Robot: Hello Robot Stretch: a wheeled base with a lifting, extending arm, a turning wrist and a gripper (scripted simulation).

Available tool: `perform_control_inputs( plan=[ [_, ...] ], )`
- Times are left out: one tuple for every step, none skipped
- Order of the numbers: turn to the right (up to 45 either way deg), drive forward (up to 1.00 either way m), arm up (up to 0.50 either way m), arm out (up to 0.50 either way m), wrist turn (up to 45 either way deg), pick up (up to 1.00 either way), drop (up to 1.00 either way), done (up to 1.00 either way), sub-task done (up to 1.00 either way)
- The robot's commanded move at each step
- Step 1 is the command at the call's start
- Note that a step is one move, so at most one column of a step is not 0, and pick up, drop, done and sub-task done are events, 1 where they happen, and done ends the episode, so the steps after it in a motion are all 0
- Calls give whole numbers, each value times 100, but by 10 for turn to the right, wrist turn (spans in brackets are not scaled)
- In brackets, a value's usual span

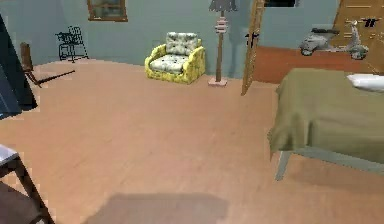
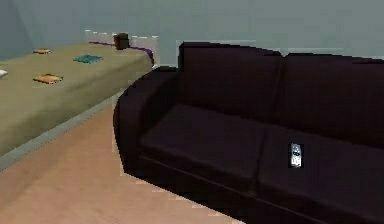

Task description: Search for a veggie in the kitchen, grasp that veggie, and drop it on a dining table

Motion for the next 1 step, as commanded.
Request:
perform_control_inputs(
  plan=[
    [0,100,0,0,0,0,0,0,0]
  ],
)
